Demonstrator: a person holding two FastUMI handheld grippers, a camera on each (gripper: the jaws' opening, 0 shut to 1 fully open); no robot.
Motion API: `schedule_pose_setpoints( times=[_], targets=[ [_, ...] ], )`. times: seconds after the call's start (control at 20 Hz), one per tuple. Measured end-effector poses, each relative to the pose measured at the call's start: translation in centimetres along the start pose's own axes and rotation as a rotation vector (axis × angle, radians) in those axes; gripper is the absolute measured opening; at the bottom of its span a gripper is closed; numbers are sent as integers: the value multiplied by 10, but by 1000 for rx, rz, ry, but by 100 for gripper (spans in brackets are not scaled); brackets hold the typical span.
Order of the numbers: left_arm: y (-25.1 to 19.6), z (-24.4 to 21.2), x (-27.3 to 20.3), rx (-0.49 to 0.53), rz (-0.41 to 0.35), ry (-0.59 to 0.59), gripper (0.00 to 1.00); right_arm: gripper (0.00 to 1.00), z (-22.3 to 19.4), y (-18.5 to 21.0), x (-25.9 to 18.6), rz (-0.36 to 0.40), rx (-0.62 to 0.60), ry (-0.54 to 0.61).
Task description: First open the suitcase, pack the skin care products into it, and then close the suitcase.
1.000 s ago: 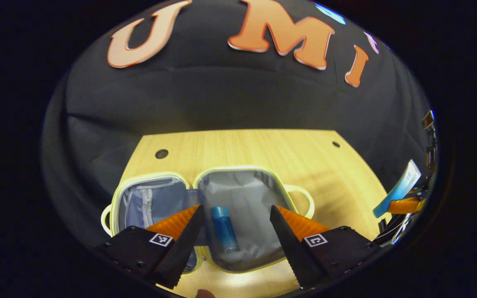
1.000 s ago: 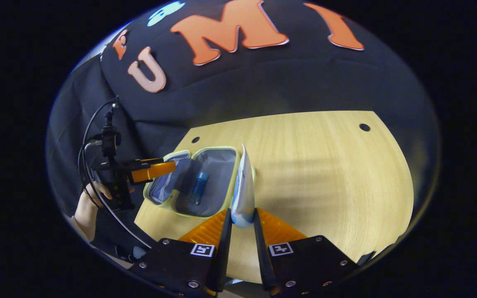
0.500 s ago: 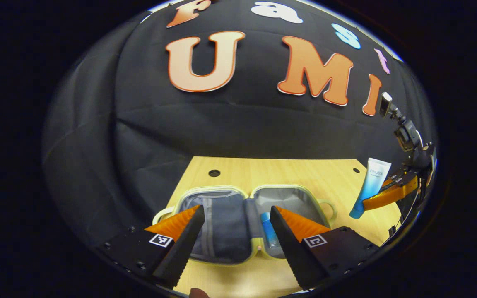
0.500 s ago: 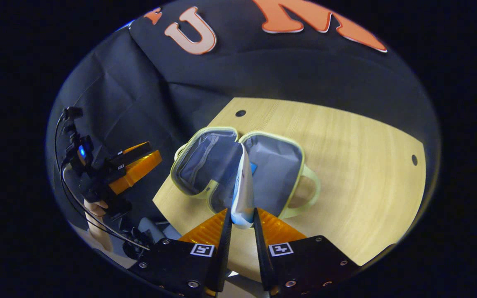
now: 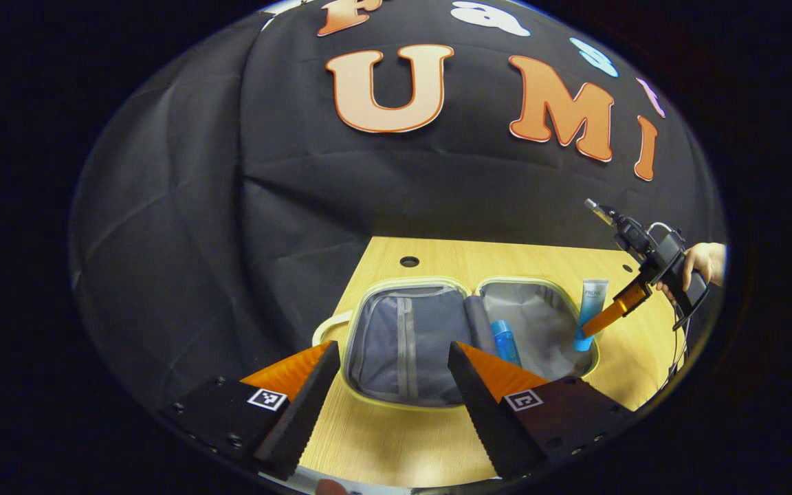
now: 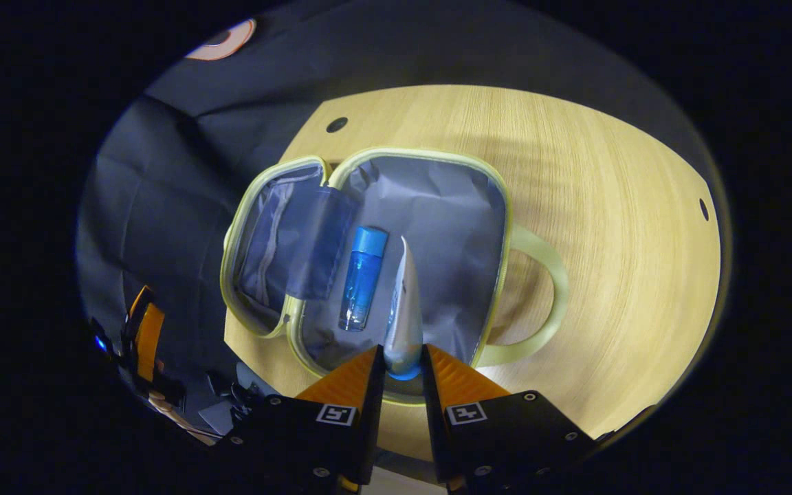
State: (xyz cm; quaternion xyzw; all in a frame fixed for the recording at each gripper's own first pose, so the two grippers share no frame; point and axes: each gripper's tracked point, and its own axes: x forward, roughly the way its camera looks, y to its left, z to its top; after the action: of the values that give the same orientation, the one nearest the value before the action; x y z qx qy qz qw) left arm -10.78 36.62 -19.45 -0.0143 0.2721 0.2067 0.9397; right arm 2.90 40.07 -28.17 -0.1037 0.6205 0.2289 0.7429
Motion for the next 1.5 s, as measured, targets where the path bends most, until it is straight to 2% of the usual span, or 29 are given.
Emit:
schedule_pose_setpoints(
  times=[0.1, 0.15, 0.2, 0.4, 0.45, 0.65, 0.7, 0.95, 1.2, 1.3, 1.5],
  targets=[
    [8, -10, -2, -19, 5, 12, 99, 34, -2, -4, 18, -21, 11, 36],
    [9, -16, -4, -30, 2, 17, 98, 29, -2, -6, 27, -36, 12, 48],
    [11, -19, -7, -46, -4, 19, 99, 34, -2, -10, 32, -55, 18, 53],
    [21, -29, -16, -70, -3, 27, 98, 36, 1, -13, 42, -85, 34, 46],
    [24, -31, -18, -71, 1, 26, 98, 33, 1, -12, 42, -95, 44, 45],
    [27, -32, -22, -88, 6, 23, 98, 100, 2, 2, 28, -82, -7, -5],
    [28, -32, -24, -90, 6, 20, 98, 96, 1, 5, 23, -75, -17, -17],
    [53, -29, -16, -142, 16, 8, 98, 96, 1, 14, -9, -63, -64, -124],
    [112, -30, 32, -244, -7, 7, 98, 95, 2, 40, -37, -34, -5, -289],
    [127, -35, 57, -297, -69, 5, 98, 96, -7, 53, -41, -17, 33, -310],
    [127, -39, 107, -442, -284, 11, 97, 96, -15, 68, -49, -15, 111, -374]
  ],
)
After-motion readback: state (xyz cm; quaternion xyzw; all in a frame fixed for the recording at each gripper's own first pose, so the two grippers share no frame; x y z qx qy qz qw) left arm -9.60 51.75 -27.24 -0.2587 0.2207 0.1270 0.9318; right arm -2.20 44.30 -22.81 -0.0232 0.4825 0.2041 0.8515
